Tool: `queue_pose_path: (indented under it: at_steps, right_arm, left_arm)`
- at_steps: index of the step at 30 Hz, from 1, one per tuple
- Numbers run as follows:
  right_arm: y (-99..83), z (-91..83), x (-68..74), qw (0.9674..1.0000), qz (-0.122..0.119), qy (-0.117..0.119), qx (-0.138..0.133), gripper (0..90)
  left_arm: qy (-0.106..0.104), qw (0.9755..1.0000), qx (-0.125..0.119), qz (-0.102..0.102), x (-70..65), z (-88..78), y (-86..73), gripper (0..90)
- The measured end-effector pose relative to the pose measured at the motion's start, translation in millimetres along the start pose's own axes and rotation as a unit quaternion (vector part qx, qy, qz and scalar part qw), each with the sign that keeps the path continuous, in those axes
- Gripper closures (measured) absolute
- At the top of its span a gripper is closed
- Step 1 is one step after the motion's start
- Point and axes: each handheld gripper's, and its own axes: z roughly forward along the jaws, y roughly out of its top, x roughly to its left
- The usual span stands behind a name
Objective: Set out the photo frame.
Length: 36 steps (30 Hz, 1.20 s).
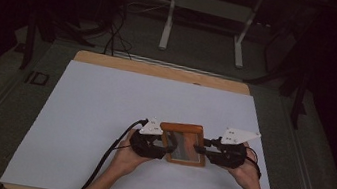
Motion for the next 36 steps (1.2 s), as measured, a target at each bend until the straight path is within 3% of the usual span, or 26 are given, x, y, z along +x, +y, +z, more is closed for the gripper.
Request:
queue_pose_path:
  at_steps: [4,7,18,25,36]
  right_arm:
    - [-3.4,-1.7,-2.2,1.0,0.008,0.004,-0.005,67.7]
    - [-3.4,-1.3,-1.9,1.0,0.004,0.003,-0.003,66.0]
    - [4.0,-0.9,-0.2,0.9993,0.02,0.006,-0.031,65.9]
    - [14.8,10.2,6.6,0.9988,0.036,0.001,-0.034,64.8]
    - [21.5,33.7,15.4,0.9981,0.051,0.001,-0.036,63.8]
  left_arm:
    - [-0.007,0.9999,0.0,-0.007,0.8,-1.0,3.0,52.8]
    - [-0.002,1.0,0.006,0.001,0.2,-3.7,5.4,55.2]
    - [-0.016,0.9995,-0.018,-0.023,4.6,-20.8,10.4,55.9]
    - [-0.015,0.9988,-0.026,-0.039,11.9,-37.2,7.2,56.2]
    - [-0.003,0.999,0.005,-0.045,23.0,-56.7,4.0,56.0]
